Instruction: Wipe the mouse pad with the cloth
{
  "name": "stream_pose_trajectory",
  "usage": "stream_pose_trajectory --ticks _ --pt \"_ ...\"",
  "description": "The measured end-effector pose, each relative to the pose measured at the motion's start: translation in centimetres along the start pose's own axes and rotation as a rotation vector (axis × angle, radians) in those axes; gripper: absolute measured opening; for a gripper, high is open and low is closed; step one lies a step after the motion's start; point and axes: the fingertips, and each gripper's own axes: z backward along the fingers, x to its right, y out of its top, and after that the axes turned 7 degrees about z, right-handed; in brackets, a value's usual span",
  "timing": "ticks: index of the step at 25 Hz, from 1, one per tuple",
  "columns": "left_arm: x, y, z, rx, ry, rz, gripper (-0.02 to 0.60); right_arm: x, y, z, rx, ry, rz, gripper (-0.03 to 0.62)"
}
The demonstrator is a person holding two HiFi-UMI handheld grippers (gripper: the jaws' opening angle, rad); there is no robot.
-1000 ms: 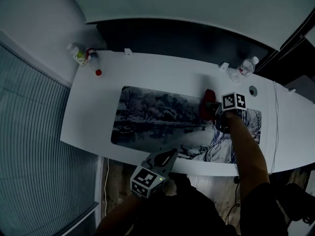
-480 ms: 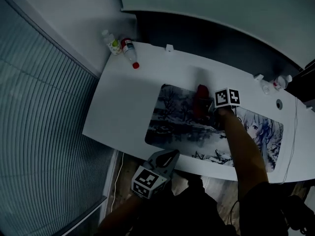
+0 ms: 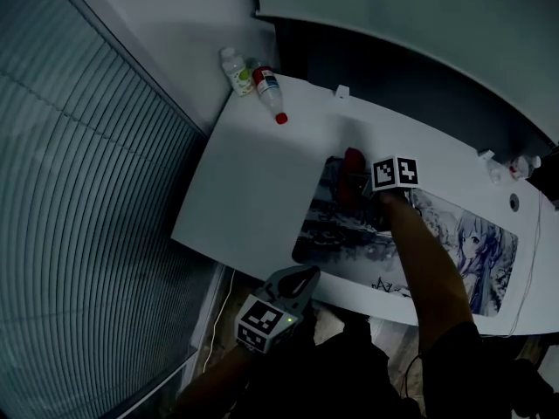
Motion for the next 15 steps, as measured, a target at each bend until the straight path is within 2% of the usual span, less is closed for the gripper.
stream_pose_trajectory --ticks 6,10,15 --pt "-0.1 0.4 0.2 0.004 -0.01 -0.006 0.005 0.0 0.1 0.1 0.046 -0.009 -0.011 0.107" --pt "0.6 0.4 0.2 0.003 -0.015 -0.02 0.005 -0.4 -0.2 1.4 0.16 -0.021 0.003 0.107" --pt "2.1 0.7 -0.5 0.0 -0.027 -0.043 0.005 -1.9 -1.9 6.1 0.288 0.021 0.022 0.107"
